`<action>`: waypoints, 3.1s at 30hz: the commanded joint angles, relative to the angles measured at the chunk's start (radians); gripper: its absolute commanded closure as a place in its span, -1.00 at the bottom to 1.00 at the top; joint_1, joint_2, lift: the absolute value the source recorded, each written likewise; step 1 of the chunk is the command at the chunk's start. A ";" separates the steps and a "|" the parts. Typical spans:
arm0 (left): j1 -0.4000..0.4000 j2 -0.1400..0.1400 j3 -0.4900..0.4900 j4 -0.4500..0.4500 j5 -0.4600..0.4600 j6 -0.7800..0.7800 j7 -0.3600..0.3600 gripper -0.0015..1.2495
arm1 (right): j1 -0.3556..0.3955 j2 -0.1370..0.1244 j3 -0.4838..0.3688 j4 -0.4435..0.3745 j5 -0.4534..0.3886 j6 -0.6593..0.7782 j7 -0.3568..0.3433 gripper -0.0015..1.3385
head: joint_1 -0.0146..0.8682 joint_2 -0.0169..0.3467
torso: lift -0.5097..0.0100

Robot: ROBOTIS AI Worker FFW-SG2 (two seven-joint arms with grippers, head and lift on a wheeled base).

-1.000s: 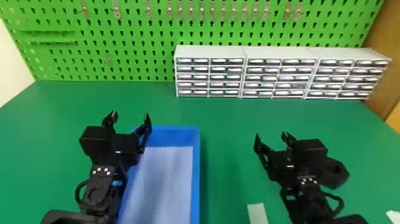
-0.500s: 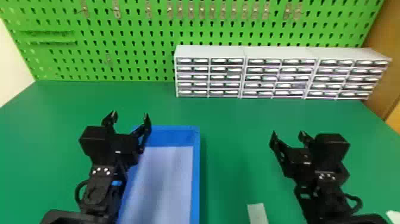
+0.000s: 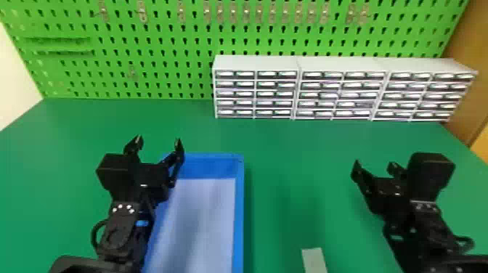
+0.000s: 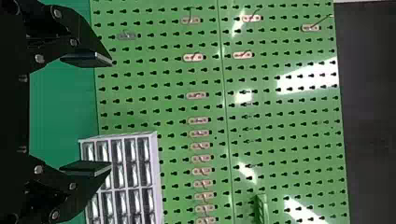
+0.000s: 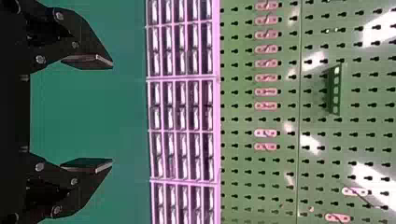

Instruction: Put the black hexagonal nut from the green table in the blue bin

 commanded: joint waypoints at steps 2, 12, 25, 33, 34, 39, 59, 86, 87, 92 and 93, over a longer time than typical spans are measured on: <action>0.000 0.000 0.002 0.000 -0.001 0.000 0.001 -0.25 | -0.003 -0.011 -0.052 -0.045 -0.038 0.118 0.000 -0.24 | 0.52 -0.59 | 0.59; 0.000 0.000 0.000 0.001 -0.001 0.000 0.001 -0.25 | -0.012 -0.002 -0.111 -0.110 -0.042 0.298 0.000 -0.24 | 0.52 -0.59 | 0.59; 0.000 0.000 0.000 0.001 -0.001 0.000 0.001 -0.25 | -0.052 -0.038 -0.159 -0.140 -0.117 0.552 0.001 -0.24 | 0.52 -0.59 | 0.59; 0.000 0.000 0.000 0.001 -0.001 0.000 0.000 -0.25 | -0.054 -0.051 -0.173 -0.150 -0.131 0.649 0.001 -0.23 | 0.52 -0.59 | 0.59; 0.000 0.000 0.000 0.001 -0.001 0.000 0.000 -0.25 | -0.054 -0.051 -0.177 -0.153 -0.133 0.658 0.001 -0.23 | 0.52 -0.59 | 0.59; 0.000 0.000 0.000 0.001 -0.001 0.000 0.000 -0.25 | -0.057 -0.050 -0.182 -0.175 -0.130 0.703 0.001 -0.23 | 0.52 -0.59 | 0.59; -0.006 0.000 -0.002 0.005 -0.003 -0.002 0.000 -0.25 | -0.057 -0.042 -0.223 -0.209 -0.148 0.824 0.001 -0.24 | 0.52 -0.59 | 0.59; -0.014 0.002 -0.002 0.012 -0.003 -0.002 0.000 -0.25 | -0.064 -0.056 -0.243 -0.209 -0.163 0.867 0.001 -0.24 | 0.52 -0.59 | 0.59; -0.014 0.002 -0.002 0.012 -0.003 -0.002 0.000 -0.25 | -0.064 -0.056 -0.243 -0.209 -0.163 0.867 0.000 -0.24 | 0.52 -0.59 | 0.59; -0.014 0.002 -0.003 0.012 -0.003 -0.002 0.000 -0.25 | -0.066 -0.056 -0.248 -0.207 -0.163 0.868 0.001 -0.24 | 0.52 -0.59 | 0.59; -0.014 0.002 -0.002 0.012 -0.003 -0.002 0.000 -0.25 | -0.066 -0.056 -0.248 -0.207 -0.163 0.868 0.001 -0.24 | 0.52 -0.59 | 0.59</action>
